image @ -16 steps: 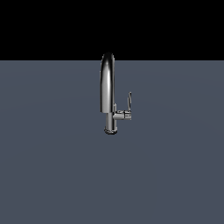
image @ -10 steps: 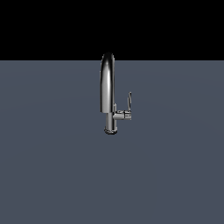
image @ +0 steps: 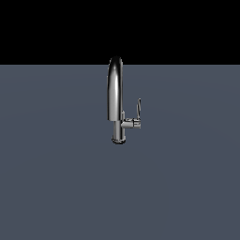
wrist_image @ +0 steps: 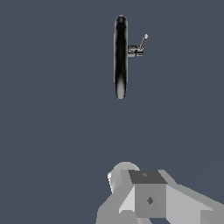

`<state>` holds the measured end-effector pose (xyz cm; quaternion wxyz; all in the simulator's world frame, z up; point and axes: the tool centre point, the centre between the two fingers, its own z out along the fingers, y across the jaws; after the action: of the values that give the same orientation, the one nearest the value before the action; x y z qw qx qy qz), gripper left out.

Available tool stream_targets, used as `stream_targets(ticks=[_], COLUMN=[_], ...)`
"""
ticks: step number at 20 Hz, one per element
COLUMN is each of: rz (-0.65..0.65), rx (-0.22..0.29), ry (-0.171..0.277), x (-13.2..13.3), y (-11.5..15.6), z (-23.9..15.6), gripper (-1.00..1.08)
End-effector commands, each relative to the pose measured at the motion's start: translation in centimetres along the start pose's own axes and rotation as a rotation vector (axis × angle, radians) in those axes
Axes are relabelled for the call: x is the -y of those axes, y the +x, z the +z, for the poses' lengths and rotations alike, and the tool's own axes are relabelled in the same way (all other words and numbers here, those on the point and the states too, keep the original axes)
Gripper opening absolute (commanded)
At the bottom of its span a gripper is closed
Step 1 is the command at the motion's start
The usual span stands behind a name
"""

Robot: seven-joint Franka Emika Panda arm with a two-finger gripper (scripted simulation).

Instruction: Turn on the faucet by rotating a designated handle.

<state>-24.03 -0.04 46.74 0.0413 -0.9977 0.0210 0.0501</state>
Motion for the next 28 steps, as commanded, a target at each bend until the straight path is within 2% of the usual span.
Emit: stream_targets(ticks=[1,13,28], rz=[0.026,0.200,0.440], rx=[0.023,0.179,0.397], ry=[0.025,0.199,0.445], x=[0.0,-0.3,-2.2], y=[1.0,7.7,16.3], z=[0.1,1.3,4.7], gripper=[-1.00,-1.00,-1.00])
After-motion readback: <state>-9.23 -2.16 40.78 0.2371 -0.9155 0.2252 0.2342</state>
